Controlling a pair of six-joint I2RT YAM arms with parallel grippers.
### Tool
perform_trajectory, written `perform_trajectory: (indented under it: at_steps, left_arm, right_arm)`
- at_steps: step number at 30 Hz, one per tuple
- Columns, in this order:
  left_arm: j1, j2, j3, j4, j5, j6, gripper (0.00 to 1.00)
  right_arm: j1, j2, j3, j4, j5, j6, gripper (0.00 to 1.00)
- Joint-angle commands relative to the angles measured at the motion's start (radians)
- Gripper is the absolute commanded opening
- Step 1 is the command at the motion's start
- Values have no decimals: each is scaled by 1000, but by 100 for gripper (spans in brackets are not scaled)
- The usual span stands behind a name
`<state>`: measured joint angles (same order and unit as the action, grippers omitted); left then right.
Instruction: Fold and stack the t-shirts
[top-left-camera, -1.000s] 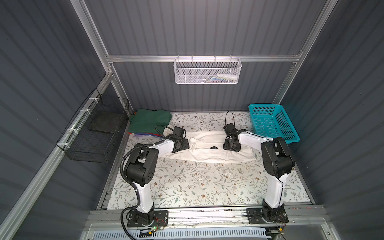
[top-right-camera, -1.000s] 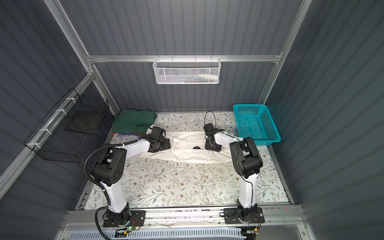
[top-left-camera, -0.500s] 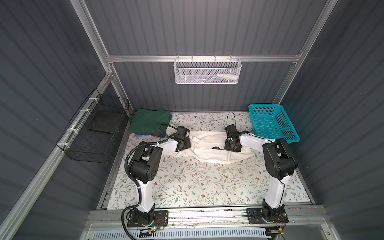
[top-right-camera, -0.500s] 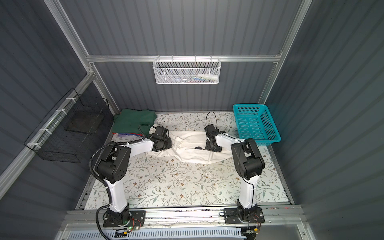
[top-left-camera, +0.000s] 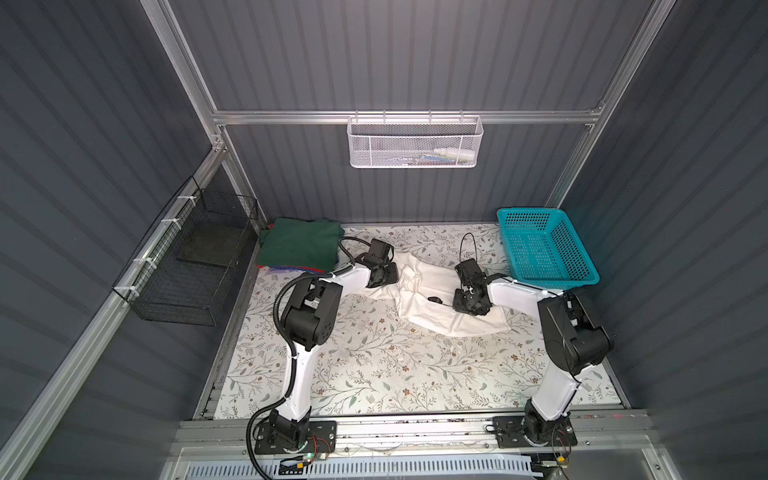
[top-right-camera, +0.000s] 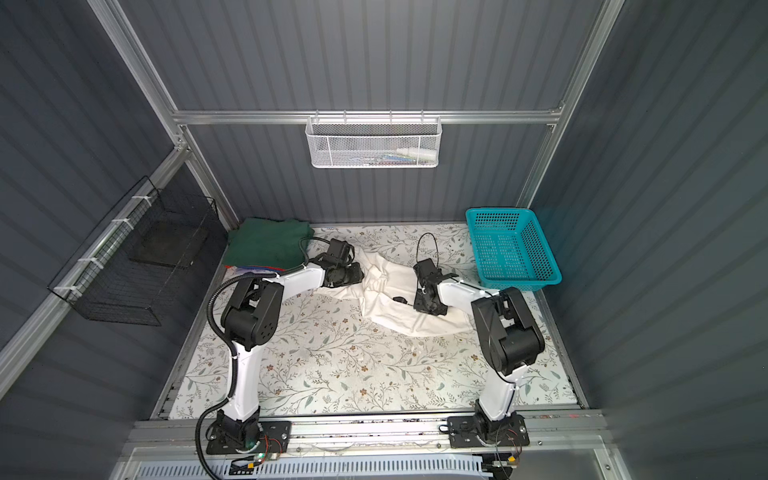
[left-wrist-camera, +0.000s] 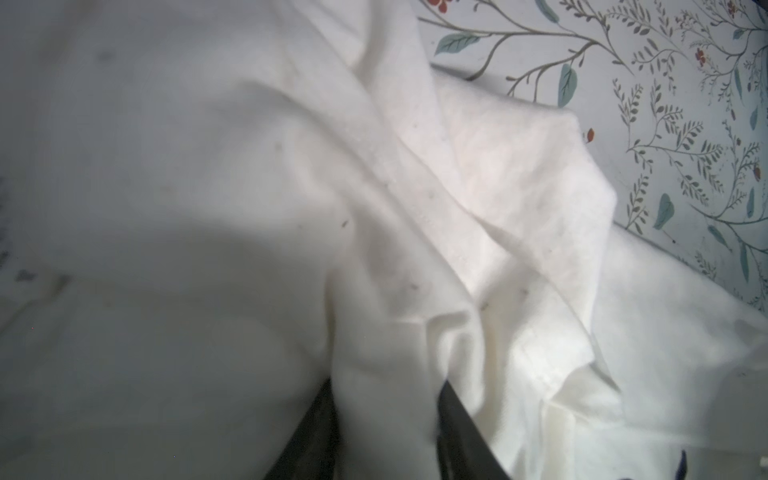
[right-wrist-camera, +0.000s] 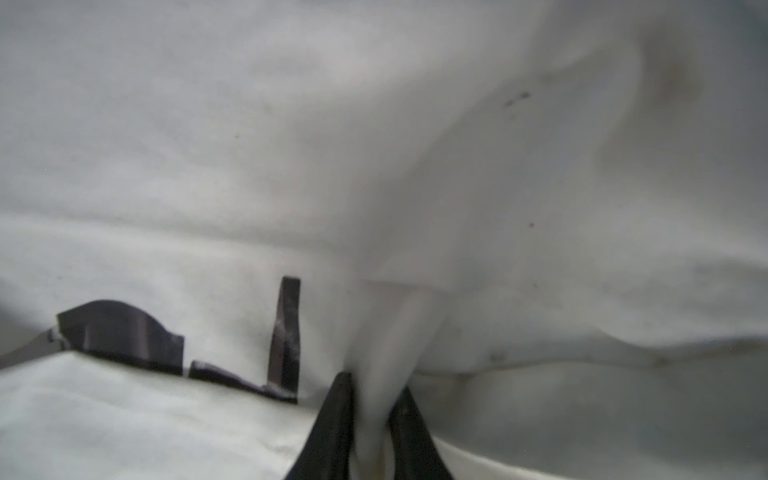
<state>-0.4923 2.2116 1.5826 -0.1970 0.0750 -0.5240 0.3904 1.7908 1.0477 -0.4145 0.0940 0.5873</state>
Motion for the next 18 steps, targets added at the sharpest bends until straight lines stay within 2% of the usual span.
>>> perform_trajectory:
  at_steps: [1,8,13,18]
  left_arm:
    - [-6,96,75,-137,17,51,39]
    - [-6,239,336,-257,25,136,40]
    - [-6,320,491,-312,44,198,41]
    - [-5,382,575,-282,158,249,42]
  right_arm:
    - [34,-12,-62,-57,-47,35,19]
    - [119,-94,-141,-72,-59,125,18]
    - [236,-154,-206,-86,-109,214,20]
    - [328,-135,-196,-76,-166,242,21]
